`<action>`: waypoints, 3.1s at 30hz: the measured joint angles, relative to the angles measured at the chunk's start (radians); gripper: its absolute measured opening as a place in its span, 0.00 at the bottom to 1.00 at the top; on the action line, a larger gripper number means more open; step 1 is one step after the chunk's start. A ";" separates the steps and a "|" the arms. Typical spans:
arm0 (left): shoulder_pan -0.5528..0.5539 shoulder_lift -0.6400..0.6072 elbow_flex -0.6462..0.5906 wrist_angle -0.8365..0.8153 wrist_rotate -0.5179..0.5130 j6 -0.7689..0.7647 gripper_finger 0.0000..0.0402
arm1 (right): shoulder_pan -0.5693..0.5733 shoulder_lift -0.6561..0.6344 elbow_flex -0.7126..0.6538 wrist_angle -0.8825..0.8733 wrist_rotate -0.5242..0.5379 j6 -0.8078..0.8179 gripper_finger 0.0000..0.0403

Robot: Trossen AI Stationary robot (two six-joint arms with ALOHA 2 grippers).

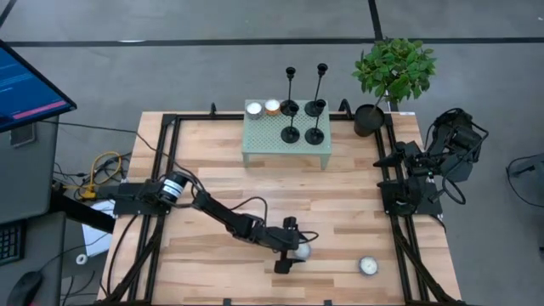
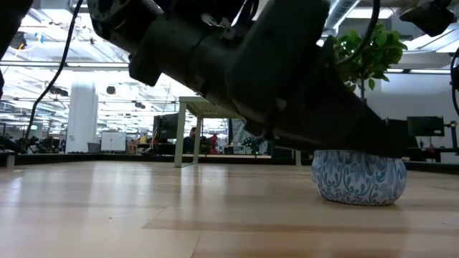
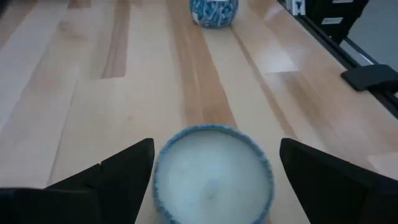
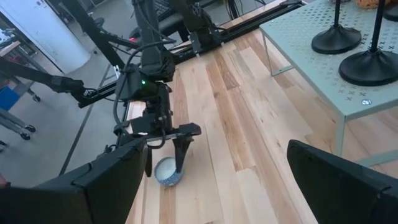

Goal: Pick & Place candle stick holders
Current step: Put the light blue scented candle on the shelf

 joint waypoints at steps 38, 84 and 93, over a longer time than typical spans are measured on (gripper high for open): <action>-0.002 -0.003 0.000 0.001 -0.143 -0.003 0.77 | 0.000 0.000 0.000 -0.007 0.001 0.001 0.93; 0.484 -0.541 -0.002 -0.661 -0.689 -0.154 0.79 | 0.000 0.000 0.000 -0.011 0.031 -0.008 0.93; 0.487 -0.534 -0.120 -0.582 -0.711 -0.302 0.79 | 0.000 0.000 0.000 -0.024 0.031 -0.009 0.93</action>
